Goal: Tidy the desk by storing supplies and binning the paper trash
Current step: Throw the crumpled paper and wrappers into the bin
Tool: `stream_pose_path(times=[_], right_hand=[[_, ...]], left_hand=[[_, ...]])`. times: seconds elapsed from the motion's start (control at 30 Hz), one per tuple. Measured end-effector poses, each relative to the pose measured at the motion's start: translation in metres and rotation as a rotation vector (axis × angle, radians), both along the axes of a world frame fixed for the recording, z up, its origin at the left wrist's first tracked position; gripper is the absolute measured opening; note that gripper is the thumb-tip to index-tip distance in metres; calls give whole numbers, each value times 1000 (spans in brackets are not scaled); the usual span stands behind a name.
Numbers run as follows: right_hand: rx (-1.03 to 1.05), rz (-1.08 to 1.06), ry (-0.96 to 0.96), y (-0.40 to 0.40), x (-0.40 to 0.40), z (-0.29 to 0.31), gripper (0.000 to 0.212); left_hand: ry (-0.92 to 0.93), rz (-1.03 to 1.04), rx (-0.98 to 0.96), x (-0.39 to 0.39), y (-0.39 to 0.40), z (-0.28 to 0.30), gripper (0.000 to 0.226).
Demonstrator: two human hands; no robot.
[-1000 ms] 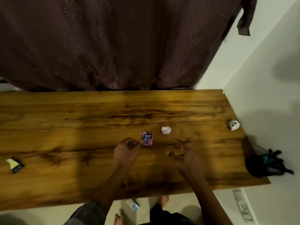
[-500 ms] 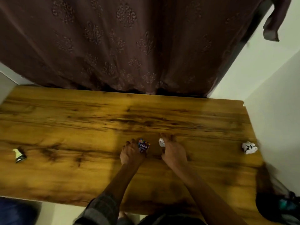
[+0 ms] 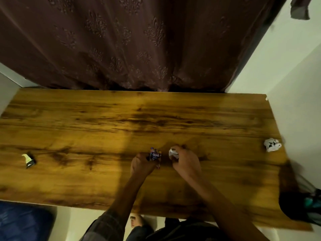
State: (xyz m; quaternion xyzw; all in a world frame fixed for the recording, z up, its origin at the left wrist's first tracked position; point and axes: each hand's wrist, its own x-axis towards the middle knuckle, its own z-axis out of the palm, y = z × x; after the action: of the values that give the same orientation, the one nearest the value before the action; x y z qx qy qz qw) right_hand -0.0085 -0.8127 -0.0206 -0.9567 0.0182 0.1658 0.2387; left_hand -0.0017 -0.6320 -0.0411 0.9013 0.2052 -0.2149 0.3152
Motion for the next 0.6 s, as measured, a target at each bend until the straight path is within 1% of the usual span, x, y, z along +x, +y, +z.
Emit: stream_pose_path(times=[0.17, 0.3, 0.4, 0.5, 0.53, 0.6], right_hand=[[55, -99, -20, 13, -26, 3, 64], [114, -191, -98, 26, -51, 13, 53], [164, -327, -173, 39, -77, 21, 47], [160, -483, -247, 56, -110, 29, 41], [165, -525, -263, 63, -123, 31, 39], [211, -608, -237, 73, -148, 33, 43]], left_hand=[[-57, -16, -19, -6, 7, 7, 36], [-48, -93, -89, -11, 13, 16, 33], [-49, -186, -126, -21, 20, 22, 36], [-18, -252, -206, -38, 26, 29, 26], [-26, -282, -226, -47, 31, 29, 24], [-54, -312, -247, -63, 38, 28, 23]])
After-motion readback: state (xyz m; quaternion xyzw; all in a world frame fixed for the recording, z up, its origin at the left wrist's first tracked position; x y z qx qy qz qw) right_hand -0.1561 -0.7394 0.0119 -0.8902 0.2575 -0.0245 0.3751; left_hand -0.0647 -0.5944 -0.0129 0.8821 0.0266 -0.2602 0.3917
